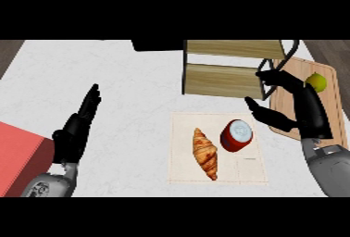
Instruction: Pick the croissant from the placemat and place it in the tiered shelf
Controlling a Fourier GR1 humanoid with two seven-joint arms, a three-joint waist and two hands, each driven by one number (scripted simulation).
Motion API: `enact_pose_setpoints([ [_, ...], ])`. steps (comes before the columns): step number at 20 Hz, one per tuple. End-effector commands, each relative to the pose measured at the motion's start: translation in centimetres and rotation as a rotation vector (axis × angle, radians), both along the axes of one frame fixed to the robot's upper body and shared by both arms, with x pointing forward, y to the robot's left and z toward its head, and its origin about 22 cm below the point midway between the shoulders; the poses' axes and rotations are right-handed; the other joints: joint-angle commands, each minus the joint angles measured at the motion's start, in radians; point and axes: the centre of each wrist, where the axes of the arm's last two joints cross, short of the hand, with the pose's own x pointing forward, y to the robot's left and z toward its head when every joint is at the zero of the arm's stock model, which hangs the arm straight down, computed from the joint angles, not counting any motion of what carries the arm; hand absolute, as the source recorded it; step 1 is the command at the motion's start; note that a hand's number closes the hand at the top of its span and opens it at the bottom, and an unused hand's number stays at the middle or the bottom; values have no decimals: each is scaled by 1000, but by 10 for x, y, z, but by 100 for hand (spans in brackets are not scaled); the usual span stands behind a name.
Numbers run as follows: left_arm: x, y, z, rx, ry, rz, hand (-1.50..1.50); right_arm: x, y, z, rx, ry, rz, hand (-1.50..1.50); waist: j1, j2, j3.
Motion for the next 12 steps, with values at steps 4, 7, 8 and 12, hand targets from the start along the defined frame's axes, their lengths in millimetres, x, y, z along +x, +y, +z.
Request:
enact_pose_setpoints([
  [4,5,-15,-5,-21,18,-75,0,-36,5,-85,-97,-288,-288,-150,22,1,7],
  [7,15,-16,-1,-25,19,-83,0,-32,16,-76,15,-340,-200,-150,38,-1,6],
  [8,5,-17,-17,-23,26,-93,0,-58,17,-91,36,-334,-176,-150,33,-2,6],
  [12,15,-9,-6,-19,14,-93,0,-53,18,-67,-147,-75,13,-150,38,-4,3],
])
